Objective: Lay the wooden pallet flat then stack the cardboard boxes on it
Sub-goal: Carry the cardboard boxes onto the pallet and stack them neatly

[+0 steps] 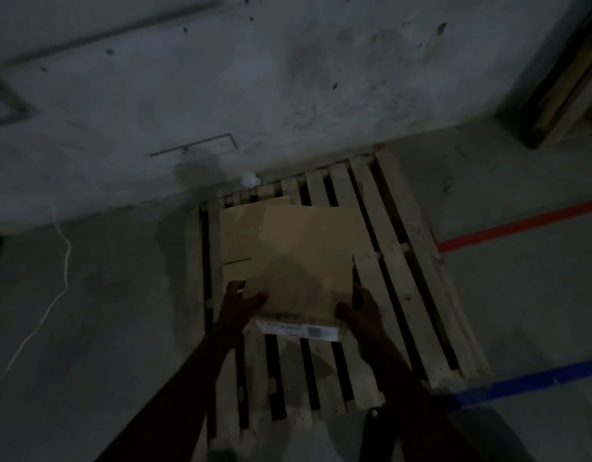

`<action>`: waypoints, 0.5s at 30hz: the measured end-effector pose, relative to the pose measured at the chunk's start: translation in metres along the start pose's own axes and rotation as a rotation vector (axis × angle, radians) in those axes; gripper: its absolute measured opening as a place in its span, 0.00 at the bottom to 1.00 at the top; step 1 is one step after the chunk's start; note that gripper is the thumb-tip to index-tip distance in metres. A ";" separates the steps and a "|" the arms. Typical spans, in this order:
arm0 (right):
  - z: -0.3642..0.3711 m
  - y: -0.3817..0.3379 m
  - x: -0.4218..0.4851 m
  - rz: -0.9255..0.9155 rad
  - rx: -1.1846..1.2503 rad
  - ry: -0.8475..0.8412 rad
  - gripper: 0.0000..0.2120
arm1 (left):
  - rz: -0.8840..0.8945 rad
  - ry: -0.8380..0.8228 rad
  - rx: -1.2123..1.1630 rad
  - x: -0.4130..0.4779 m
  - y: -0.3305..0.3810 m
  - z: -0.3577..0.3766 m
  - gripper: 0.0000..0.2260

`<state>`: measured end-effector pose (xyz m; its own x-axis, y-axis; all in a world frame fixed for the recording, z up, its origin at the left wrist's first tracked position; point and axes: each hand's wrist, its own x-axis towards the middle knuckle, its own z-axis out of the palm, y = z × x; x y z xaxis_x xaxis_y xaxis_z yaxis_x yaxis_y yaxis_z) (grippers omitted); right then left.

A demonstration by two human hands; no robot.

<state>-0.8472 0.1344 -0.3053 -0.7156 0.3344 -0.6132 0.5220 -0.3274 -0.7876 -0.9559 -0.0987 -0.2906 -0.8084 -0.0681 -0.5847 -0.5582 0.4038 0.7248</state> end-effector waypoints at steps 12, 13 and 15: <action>0.209 0.127 0.013 -0.068 -0.138 0.284 0.25 | 0.494 -0.221 0.351 0.209 -0.079 -0.131 0.25; 0.227 0.146 0.010 -0.044 -0.146 0.295 0.21 | 0.559 -0.270 0.421 0.230 -0.089 -0.137 0.24; 0.262 0.177 0.008 -0.018 -0.208 0.246 0.14 | 0.715 -0.298 0.581 0.260 -0.101 -0.146 0.22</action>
<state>-0.8818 -0.1523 -0.4338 -0.6050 0.5508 -0.5751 0.6123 -0.1399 -0.7781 -1.1367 -0.2907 -0.4625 -0.7962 0.5705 -0.2016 0.2913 0.6534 0.6987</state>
